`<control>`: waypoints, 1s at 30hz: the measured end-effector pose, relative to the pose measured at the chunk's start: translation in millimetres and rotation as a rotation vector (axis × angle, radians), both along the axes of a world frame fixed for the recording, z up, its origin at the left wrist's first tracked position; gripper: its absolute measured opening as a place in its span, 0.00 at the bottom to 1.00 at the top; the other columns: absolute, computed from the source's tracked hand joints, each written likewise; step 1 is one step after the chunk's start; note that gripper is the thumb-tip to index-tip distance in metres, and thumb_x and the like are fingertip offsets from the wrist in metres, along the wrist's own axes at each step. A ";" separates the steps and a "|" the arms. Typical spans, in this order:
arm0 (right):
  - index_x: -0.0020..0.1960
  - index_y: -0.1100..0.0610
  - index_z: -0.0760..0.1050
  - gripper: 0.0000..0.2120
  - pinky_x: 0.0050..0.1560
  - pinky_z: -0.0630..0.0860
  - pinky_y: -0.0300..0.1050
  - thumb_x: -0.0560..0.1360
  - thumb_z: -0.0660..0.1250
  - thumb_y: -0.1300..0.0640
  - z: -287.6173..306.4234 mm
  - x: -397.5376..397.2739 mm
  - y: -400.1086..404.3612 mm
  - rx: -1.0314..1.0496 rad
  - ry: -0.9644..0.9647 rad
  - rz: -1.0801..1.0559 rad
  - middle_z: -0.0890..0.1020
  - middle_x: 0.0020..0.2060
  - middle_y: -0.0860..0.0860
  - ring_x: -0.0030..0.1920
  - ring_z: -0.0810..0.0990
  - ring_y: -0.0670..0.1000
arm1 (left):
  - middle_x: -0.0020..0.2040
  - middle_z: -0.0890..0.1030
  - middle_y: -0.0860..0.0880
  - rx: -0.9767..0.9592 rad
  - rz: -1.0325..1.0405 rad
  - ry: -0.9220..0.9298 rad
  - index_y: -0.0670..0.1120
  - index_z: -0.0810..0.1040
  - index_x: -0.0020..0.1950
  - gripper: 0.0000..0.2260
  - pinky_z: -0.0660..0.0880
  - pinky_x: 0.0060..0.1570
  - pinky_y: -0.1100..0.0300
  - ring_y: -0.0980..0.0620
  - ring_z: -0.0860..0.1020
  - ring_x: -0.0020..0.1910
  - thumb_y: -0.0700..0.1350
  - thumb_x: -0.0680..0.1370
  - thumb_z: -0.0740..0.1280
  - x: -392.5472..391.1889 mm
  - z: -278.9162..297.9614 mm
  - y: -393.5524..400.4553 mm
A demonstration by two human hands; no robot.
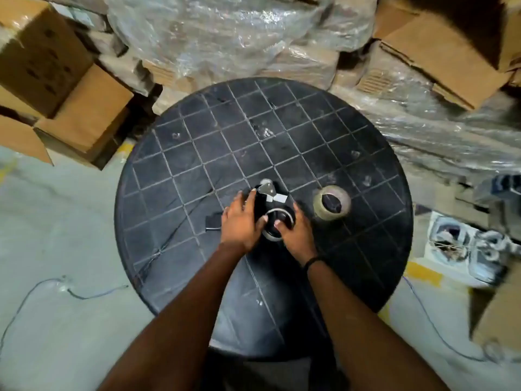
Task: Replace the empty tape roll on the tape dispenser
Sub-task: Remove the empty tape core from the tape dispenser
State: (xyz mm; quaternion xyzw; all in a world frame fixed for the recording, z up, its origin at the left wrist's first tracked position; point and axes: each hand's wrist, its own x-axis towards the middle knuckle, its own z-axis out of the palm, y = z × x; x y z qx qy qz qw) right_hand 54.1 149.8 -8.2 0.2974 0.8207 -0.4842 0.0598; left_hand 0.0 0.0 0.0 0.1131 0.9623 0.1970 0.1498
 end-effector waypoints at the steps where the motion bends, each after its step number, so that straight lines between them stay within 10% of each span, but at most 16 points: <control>1: 0.77 0.59 0.62 0.37 0.73 0.65 0.49 0.73 0.74 0.54 -9.2 -3.2 -0.9 0.007 -0.010 0.031 0.72 0.72 0.59 0.71 0.71 0.58 | 0.79 0.61 0.42 -0.034 -0.017 -0.023 0.53 0.52 0.81 0.34 0.60 0.73 0.44 0.41 0.63 0.75 0.63 0.79 0.60 -4.4 -4.5 4.1; 13: 0.65 0.55 0.76 0.24 0.68 0.70 0.52 0.71 0.75 0.53 -15.1 24.3 -2.5 0.047 -0.133 0.110 0.79 0.60 0.60 0.63 0.76 0.61 | 0.61 0.78 0.47 -0.031 0.209 -0.075 0.54 0.50 0.81 0.36 0.66 0.59 0.45 0.42 0.74 0.61 0.65 0.78 0.60 45.2 -7.4 -3.8; 23: 0.54 0.49 0.77 0.21 0.58 0.77 0.48 0.63 0.77 0.54 -11.3 23.0 -7.5 -0.022 -0.126 0.031 0.84 0.51 0.51 0.53 0.81 0.53 | 0.59 0.82 0.44 0.167 0.603 -0.270 0.53 0.73 0.66 0.18 0.65 0.64 0.46 0.41 0.74 0.66 0.57 0.78 0.66 43.4 -14.9 -5.7; 30: 0.48 0.24 0.73 0.28 0.59 0.81 0.55 0.52 0.75 0.46 -71.2 34.3 -6.7 -0.288 -0.164 -0.202 0.81 0.58 0.51 0.57 0.81 0.52 | 0.60 0.82 0.48 0.167 0.437 -0.297 0.54 0.72 0.69 0.23 0.63 0.63 0.48 0.44 0.75 0.66 0.60 0.76 0.68 44.1 -9.2 -7.6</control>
